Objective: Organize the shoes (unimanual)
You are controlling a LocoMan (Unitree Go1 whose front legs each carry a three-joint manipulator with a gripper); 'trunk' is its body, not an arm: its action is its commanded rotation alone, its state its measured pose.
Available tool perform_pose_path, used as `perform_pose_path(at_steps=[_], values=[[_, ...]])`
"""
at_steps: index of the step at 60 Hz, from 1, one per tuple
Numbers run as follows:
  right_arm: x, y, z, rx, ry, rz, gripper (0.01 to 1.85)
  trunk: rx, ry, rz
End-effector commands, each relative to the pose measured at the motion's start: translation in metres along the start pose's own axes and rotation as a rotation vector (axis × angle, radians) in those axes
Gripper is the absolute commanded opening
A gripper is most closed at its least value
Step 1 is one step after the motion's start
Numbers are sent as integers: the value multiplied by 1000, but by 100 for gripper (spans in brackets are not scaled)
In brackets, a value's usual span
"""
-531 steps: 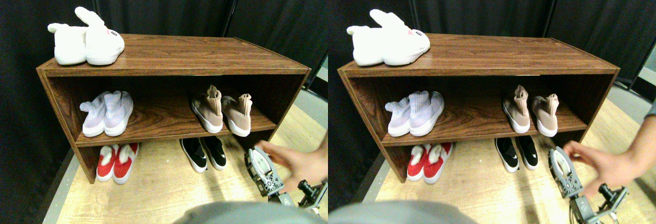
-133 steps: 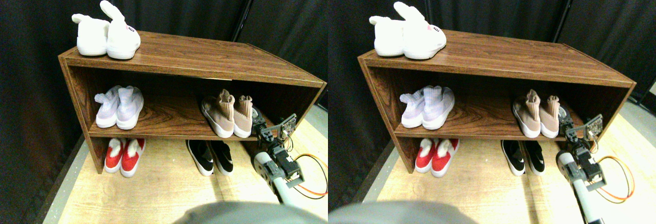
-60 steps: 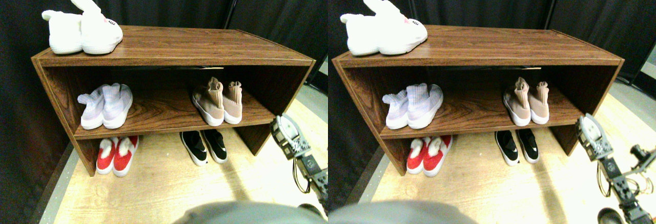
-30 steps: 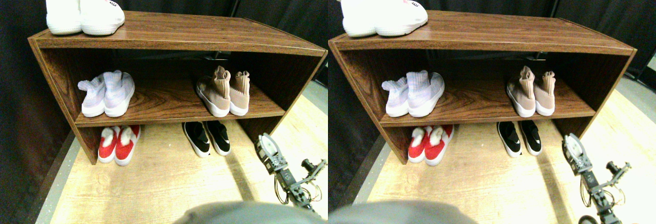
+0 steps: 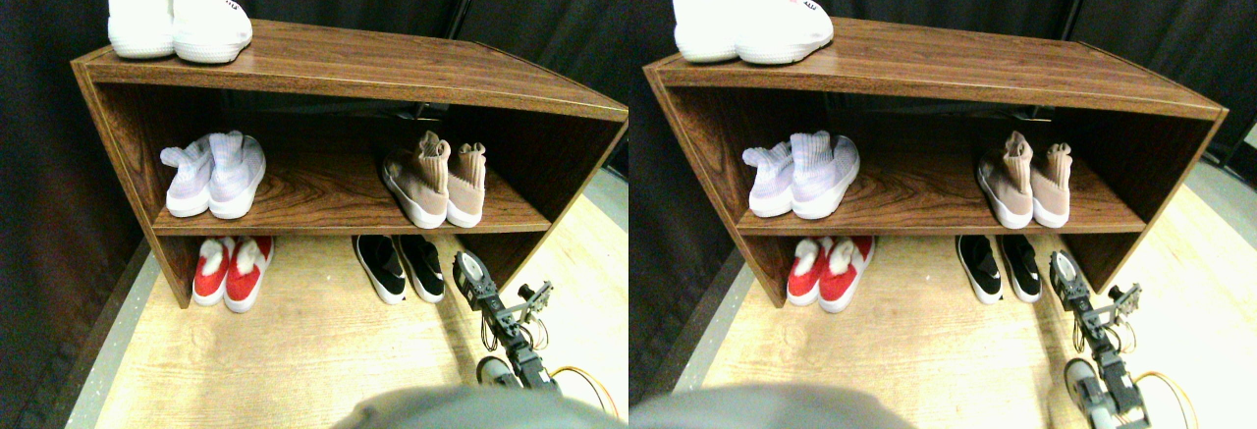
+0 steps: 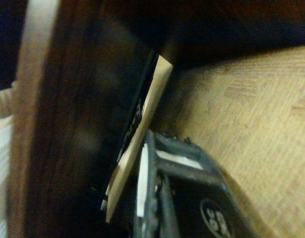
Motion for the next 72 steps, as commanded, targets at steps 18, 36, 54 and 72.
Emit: perform_pose_path(at_steps=[18,36,54,72], values=[[31,-3,13,-8,-67,-33,6,-25,21,29],[36,-11,1,-11,-12,-92,6,-31,22,41],[37,-16,-16,7,0,-123,6,-45,24,59],[39,-13,-26,8,31,-118,6,-52,23,62]])
